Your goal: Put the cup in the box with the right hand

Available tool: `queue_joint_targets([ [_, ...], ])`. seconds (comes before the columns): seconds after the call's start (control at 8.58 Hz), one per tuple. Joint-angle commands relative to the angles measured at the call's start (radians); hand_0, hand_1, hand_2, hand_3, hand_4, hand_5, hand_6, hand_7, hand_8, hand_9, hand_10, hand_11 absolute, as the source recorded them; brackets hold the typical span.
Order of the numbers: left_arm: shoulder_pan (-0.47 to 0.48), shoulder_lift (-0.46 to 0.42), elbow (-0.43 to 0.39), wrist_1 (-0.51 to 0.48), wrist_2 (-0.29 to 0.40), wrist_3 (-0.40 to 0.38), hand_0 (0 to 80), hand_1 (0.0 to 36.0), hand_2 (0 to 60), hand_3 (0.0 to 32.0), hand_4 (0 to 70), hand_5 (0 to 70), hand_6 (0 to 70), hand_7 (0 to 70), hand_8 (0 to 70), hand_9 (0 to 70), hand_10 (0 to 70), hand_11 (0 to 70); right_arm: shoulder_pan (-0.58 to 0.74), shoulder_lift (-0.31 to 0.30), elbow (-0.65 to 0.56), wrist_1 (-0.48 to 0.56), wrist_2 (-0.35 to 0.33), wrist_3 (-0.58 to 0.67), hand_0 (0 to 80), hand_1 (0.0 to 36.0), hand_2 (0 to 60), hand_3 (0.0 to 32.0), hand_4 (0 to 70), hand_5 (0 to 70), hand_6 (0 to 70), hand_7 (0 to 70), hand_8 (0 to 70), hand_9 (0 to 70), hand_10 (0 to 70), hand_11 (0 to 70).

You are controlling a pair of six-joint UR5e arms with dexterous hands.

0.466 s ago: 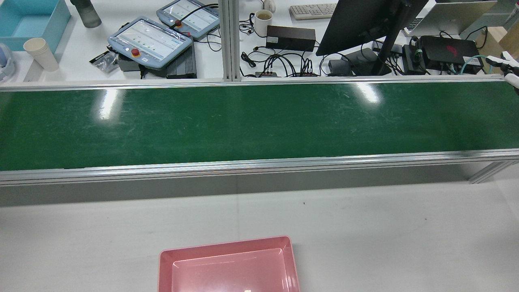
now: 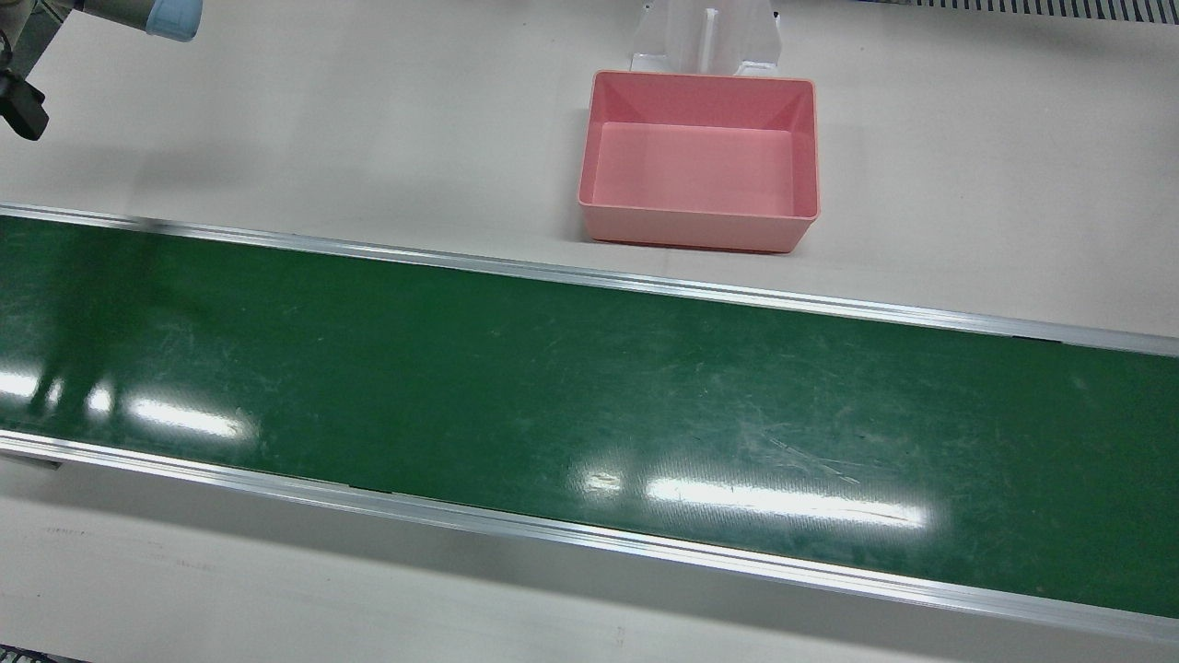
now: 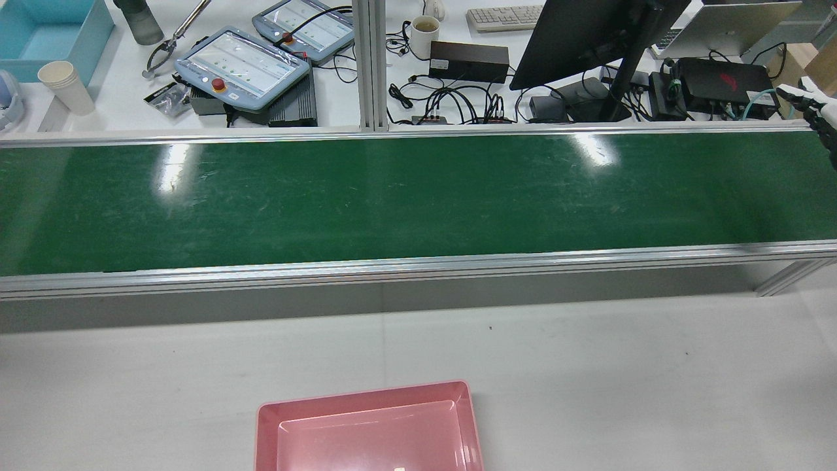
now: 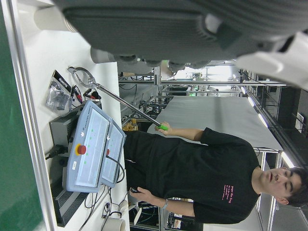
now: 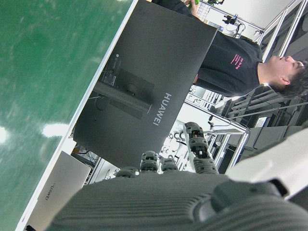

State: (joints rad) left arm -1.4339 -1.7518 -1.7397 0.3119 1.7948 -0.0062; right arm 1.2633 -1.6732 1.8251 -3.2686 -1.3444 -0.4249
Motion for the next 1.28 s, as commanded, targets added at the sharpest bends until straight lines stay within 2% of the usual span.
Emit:
queue_joint_targets([
  [0.0, 0.001, 0.0, 0.003, -0.002, 0.0, 0.0, 0.0, 0.0, 0.0, 0.0, 0.0, 0.0, 0.0, 0.0, 0.0, 0.0, 0.0, 0.0, 0.042, 0.003, 0.04, 0.096, 0.065, -0.03, 0.0, 0.0, 21.4, 0.0, 0.0, 0.3, 3.5, 11.4, 6.6, 10.6, 1.9, 2.7],
  [0.23, 0.001, 0.0, 0.003, -0.002, 0.0, 0.0, 0.0, 0.0, 0.0, 0.0, 0.0, 0.0, 0.0, 0.0, 0.0, 0.0, 0.0, 0.0, 0.045, 0.001, 0.019, 0.098, 0.065, -0.049, 0.0, 2.2, 23.3, 0.0, 0.0, 0.7, 2.9, 9.1, 4.8, 7.5, 0.0, 0.0],
  [0.35, 0.001, 0.0, 0.003, -0.002, 0.0, 0.0, 0.0, 0.0, 0.0, 0.0, 0.0, 0.0, 0.0, 0.0, 0.0, 0.0, 0.0, 0.0, 0.038, 0.003, -0.021, 0.101, 0.068, -0.046, 3.0, 5.9, 26.0, 0.0, 0.0, 1.6, 2.2, 4.8, 4.1, 5.6, 0.0, 0.0],
  [0.47, 0.001, 0.0, 0.002, -0.002, 0.0, 0.0, 0.0, 0.0, 0.0, 0.0, 0.0, 0.0, 0.0, 0.0, 0.0, 0.0, 0.0, 0.0, 0.03, 0.006, -0.038, 0.102, 0.068, -0.04, 30.3, 12.9, 29.3, 0.0, 0.0, 3.6, 1.3, 0.1, 3.8, 4.0, 0.0, 0.0],
  [0.58, 0.001, 0.0, 0.0, -0.001, 0.0, 0.0, 0.0, 0.0, 0.0, 0.0, 0.0, 0.0, 0.0, 0.0, 0.0, 0.0, 0.0, 0.0, 0.031, 0.004, -0.043, 0.102, 0.062, -0.038, 56.6, 29.6, 19.0, 0.0, 0.0, 9.0, 1.7, 0.0, 3.5, 1.9, 0.0, 0.0],
  [0.7, 0.0, 0.0, 0.0, -0.001, 0.0, 0.0, 0.0, 0.0, 0.0, 0.0, 0.0, 0.0, 0.0, 0.0, 0.0, 0.0, 0.0, 0.0, 0.019, 0.006, -0.033, 0.101, 0.059, -0.025, 61.9, 30.7, 7.3, 0.0, 0.0, 9.6, 1.6, 0.0, 2.8, 0.6, 0.0, 0.0],
  [0.93, 0.001, 0.0, 0.0, -0.001, 0.0, 0.0, 0.0, 0.0, 0.0, 0.0, 0.0, 0.0, 0.0, 0.0, 0.0, 0.0, 0.0, 0.0, -0.022, 0.123, -0.088, 0.098, 0.057, -0.02, 64.0, 31.6, 5.2, 0.0, 0.0, 9.9, 1.5, 0.0, 3.2, 0.3, 0.0, 0.0],
  [1.17, 0.001, 0.0, -0.003, 0.001, 0.0, 0.0, 0.0, 0.0, 0.0, 0.0, 0.0, 0.0, 0.0, 0.0, 0.0, 0.0, 0.0, 0.0, -0.042, 0.142, -0.096, 0.101, 0.057, -0.018, 61.3, 29.5, 4.6, 0.0, 0.0, 9.3, 1.5, 0.0, 3.5, 1.1, 0.0, 0.0],
])
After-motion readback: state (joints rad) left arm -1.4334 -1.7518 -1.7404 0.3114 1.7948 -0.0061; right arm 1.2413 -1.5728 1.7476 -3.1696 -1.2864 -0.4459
